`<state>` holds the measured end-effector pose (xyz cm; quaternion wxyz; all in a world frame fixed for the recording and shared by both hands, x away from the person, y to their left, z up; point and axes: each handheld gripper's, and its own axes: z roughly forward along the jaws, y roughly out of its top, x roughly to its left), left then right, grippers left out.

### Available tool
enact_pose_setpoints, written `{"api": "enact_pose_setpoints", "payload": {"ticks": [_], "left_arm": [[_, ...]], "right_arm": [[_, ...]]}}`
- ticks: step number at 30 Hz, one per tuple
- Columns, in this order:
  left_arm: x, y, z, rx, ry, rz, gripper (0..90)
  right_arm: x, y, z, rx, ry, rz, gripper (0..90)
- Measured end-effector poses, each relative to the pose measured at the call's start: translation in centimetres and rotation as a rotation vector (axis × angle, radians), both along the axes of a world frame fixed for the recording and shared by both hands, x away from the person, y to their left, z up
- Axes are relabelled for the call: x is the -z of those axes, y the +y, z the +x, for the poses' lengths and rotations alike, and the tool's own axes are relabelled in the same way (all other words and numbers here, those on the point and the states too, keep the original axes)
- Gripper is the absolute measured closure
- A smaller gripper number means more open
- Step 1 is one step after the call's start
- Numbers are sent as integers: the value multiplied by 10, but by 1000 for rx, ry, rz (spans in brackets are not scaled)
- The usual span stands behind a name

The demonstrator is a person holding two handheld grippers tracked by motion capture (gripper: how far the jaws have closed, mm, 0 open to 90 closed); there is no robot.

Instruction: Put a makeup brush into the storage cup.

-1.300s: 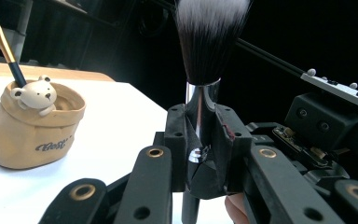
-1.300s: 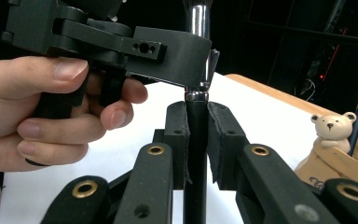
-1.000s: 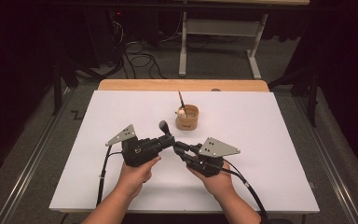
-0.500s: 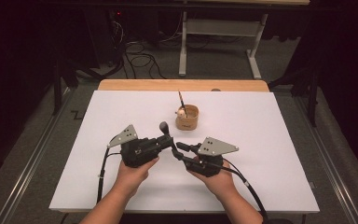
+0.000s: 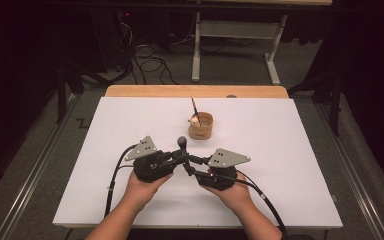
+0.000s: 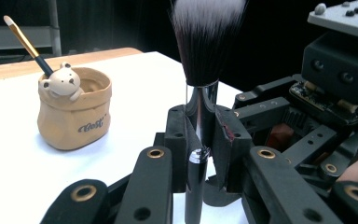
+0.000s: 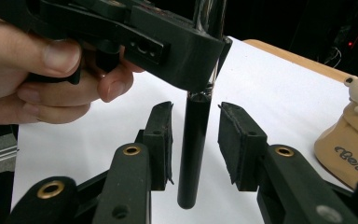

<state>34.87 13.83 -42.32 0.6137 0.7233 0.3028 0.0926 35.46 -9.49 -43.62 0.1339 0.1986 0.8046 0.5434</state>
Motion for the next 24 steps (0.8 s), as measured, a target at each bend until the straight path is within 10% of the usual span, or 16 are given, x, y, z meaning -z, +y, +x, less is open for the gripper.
{"api": "enact_pose_setpoints", "payload": {"ticks": [24], "left_arm": [[0, -4, -2, 17, -4, 30, 774]], "right_arm": [[1, 0, 1, -8, 16, -3, 795]]}}
